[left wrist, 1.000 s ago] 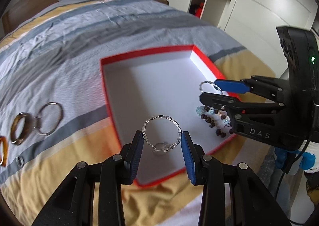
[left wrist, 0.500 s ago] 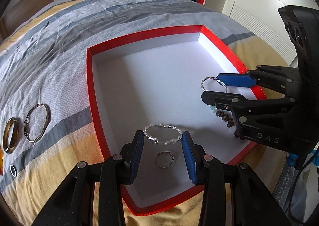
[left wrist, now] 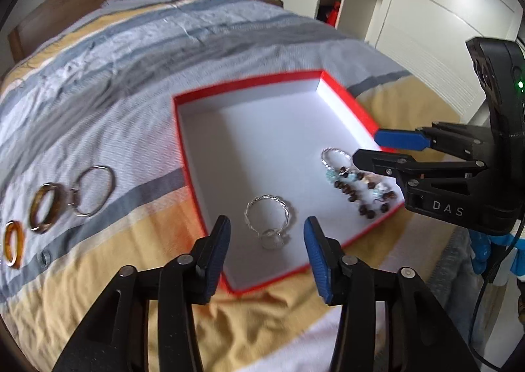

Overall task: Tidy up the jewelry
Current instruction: 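Withdraw both tools from the box back toward the bed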

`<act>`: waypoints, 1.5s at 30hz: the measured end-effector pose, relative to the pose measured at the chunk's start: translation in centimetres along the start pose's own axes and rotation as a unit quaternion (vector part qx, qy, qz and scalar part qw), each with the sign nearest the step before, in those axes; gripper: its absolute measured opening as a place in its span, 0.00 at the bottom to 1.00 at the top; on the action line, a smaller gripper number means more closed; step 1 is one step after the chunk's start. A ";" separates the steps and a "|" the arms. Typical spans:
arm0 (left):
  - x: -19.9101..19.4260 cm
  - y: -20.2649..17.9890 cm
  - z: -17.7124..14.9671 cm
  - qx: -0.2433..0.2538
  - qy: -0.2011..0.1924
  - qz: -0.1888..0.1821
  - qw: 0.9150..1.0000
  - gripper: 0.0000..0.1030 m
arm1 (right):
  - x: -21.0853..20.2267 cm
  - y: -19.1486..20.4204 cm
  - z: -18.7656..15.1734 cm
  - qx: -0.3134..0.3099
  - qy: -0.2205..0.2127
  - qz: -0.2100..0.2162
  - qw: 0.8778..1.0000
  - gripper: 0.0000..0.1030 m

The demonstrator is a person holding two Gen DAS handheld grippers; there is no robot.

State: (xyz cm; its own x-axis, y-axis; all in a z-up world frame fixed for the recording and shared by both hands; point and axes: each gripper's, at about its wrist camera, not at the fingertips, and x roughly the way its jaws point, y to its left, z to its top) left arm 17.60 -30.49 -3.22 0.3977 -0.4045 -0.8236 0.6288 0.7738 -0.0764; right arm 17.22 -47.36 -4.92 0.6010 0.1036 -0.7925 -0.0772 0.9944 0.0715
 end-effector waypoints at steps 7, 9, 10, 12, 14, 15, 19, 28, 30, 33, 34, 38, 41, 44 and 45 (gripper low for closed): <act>-6.8 0.0 -2.1 -0.034 -0.045 0.051 0.997 0.64 | -5.6 3.5 -0.8 0.000 -0.028 0.006 1.000 0.38; -8.7 -0.1 -2.9 -0.041 -0.055 0.074 0.995 0.69 | -7.0 4.7 -1.3 0.001 -0.034 0.013 0.999 0.38; -9.5 -0.1 -3.3 -0.045 -0.060 0.083 0.994 0.70 | -7.6 5.2 -1.6 0.002 -0.036 0.016 0.999 0.38; -11.4 0.0 -4.2 -0.052 -0.070 0.098 0.991 0.73 | -8.7 6.4 -2.2 0.003 -0.041 0.021 0.999 0.38; -13.3 0.2 -5.3 -0.059 -0.083 0.112 0.988 0.76 | -9.6 7.5 -2.7 0.002 -0.044 0.027 0.999 0.38; -13.8 0.1 -5.7 -0.061 -0.087 0.116 0.988 0.77 | -10.0 8.2 -3.1 0.002 -0.045 0.031 0.998 0.38; -16.5 0.6 -7.4 -0.074 -0.105 0.132 0.983 0.78 | -11.6 10.5 -4.0 -0.005 -0.051 0.040 0.998 0.38; -22.2 1.9 -11.3 -0.102 -0.144 0.175 0.969 0.78 | -15.3 15.7 -5.0 -0.039 -0.072 0.047 0.996 0.38; -23.2 2.1 -12.1 -0.106 -0.150 0.184 0.966 0.78 | -16.1 16.8 -5.3 -0.049 -0.076 0.047 0.995 0.38; -24.7 2.4 -13.3 -0.115 -0.159 0.199 0.960 0.78 | -17.1 18.2 -5.9 -0.062 -0.081 0.050 0.994 0.38; -25.1 2.4 -13.8 -0.118 -0.162 0.202 0.959 0.78 | -17.4 18.5 -6.0 -0.065 -0.083 0.051 0.993 0.38; -26.7 2.6 -15.3 -0.130 -0.172 0.219 0.952 0.78 | -18.7 19.9 -6.8 -0.073 -0.090 0.055 0.992 0.38; -27.9 2.8 -16.4 -0.138 -0.179 0.230 0.946 0.78 | -19.5 20.6 -7.3 -0.078 -0.096 0.059 0.991 0.38; -28.9 2.7 -17.3 -0.141 -0.188 0.245 0.941 0.78 | -20.4 21.1 -7.6 -0.081 -0.104 0.062 0.989 0.38; -29.1 2.7 -17.5 -0.141 -0.190 0.251 0.939 0.78 | -20.7 21.3 -7.7 -0.083 -0.106 0.064 0.989 0.38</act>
State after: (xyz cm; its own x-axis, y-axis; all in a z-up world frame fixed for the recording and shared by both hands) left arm -3.95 -8.08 10.74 0.8401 -0.0577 -0.5393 0.1179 0.9900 0.0777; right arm -2.95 -28.49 8.31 0.7303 0.2471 -0.6369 -0.2817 0.9583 0.0487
